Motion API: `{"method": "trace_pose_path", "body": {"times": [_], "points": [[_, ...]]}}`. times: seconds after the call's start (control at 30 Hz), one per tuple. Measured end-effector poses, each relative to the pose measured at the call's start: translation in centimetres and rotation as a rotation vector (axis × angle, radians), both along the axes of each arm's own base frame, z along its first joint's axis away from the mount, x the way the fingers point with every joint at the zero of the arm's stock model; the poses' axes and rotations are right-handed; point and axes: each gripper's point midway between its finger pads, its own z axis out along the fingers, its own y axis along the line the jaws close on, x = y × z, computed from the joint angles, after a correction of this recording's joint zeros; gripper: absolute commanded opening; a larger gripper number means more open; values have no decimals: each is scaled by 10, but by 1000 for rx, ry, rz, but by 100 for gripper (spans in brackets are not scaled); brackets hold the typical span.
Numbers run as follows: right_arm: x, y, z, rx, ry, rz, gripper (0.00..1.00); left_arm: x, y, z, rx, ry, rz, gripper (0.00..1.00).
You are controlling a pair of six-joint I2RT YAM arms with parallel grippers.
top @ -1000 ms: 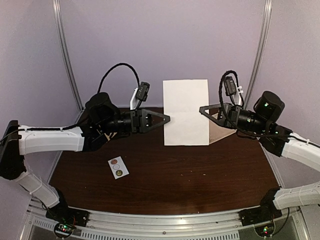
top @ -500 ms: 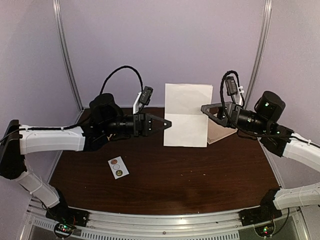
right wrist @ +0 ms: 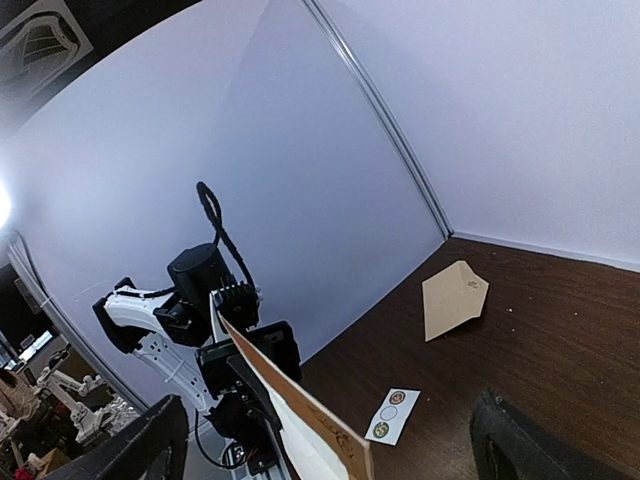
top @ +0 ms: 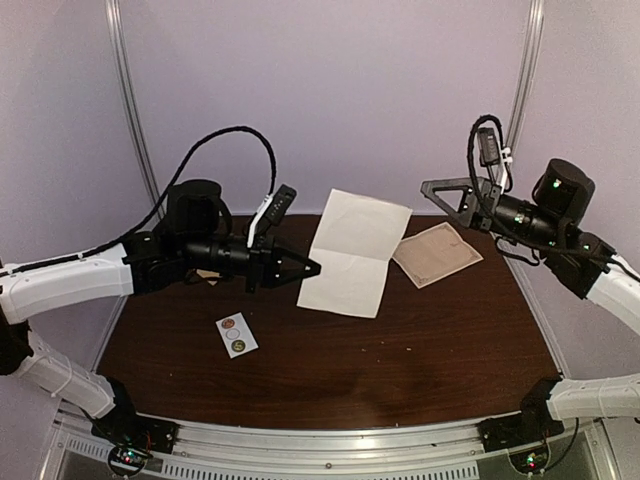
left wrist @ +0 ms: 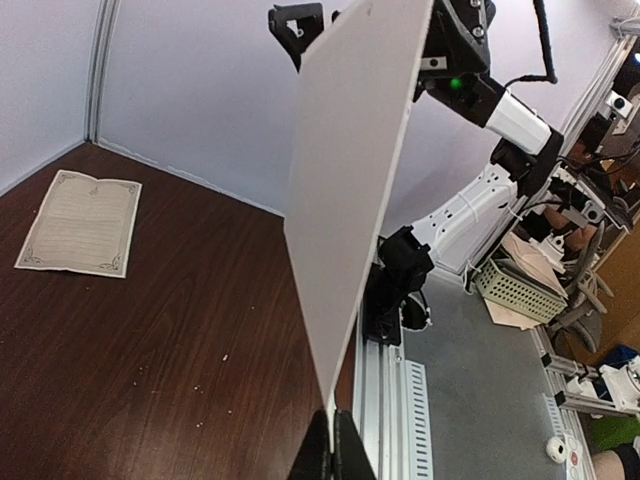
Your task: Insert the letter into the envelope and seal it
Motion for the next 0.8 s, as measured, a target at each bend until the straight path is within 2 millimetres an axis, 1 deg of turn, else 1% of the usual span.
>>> {"method": "trace_pose_path", "body": {"times": [0.13, 0.2, 0.27, 0.3, 0.37, 0.43, 0.5, 0.53, 0.6, 0.7, 0.8], "points": [[12, -1, 11, -38, -8, -44, 99, -5, 6, -7, 44, -29, -13, 0], [22, 2, 11, -75, 2, -61, 99, -6, 7, -13, 70, -32, -20, 0], [34, 7, 6, -120, 27, -73, 99, -8, 9, -19, 91, -32, -25, 0], [39, 10, 2, -140, 38, -76, 98, -8, 10, -22, 102, -30, -28, 0], [51, 16, -12, -201, 72, -74, 97, -9, 11, -25, 118, -27, -32, 0], [59, 24, -32, -266, 112, -60, 97, -10, 12, -27, 126, -26, -34, 0], [60, 33, -57, -329, 156, -34, 97, -10, 12, -27, 130, -24, -32, 0], [58, 37, -66, -351, 172, -15, 98, -9, 12, -27, 132, -23, -29, 0], [44, 53, -80, -389, 189, 52, 99, -7, 11, -27, 132, -22, -22, 0], [16, 74, -83, -405, 169, 160, 98, -6, 10, -25, 126, -16, -17, 0], [-8, 89, -83, -401, 142, 249, 94, -6, 7, -24, 111, 2, -24, 0]]}}
